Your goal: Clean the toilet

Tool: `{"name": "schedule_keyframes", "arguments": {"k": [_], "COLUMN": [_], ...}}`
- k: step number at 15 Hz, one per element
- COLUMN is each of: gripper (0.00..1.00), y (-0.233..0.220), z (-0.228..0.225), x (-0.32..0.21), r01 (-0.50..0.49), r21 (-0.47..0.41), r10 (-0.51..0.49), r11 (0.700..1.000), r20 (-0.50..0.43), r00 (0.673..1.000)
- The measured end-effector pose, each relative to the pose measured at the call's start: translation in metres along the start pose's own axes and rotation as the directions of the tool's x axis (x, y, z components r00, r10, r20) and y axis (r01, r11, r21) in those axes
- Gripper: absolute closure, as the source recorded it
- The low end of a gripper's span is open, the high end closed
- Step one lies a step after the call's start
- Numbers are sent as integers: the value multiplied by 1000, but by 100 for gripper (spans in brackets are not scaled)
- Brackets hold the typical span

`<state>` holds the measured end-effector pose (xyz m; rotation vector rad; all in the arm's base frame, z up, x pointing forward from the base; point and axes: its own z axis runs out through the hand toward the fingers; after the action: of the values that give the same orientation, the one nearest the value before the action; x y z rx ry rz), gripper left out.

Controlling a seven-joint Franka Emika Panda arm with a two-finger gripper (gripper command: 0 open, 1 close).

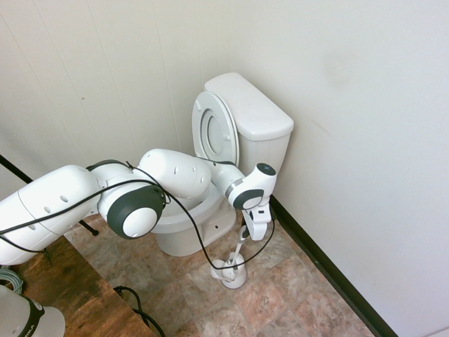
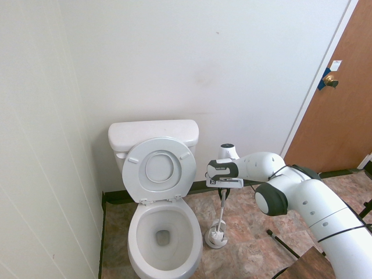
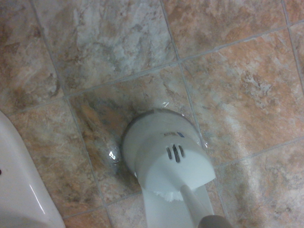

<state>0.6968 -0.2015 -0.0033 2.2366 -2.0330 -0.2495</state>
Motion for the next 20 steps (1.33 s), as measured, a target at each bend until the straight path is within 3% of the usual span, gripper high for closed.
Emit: {"name": "schedule_keyframes", "arguments": {"k": [12, 17, 20], "gripper": [100, 100, 100], "y": [39, 71, 96], "z": [-13, -77, -133], "x": [-15, -13, -10], "r01": [195, 221, 218], "r21": [-1, 12, 32], "r10": [-194, -220, -214], "r11": [981, 975, 975], "r20": [-28, -46, -106], "r00": [981, 974, 971]}}
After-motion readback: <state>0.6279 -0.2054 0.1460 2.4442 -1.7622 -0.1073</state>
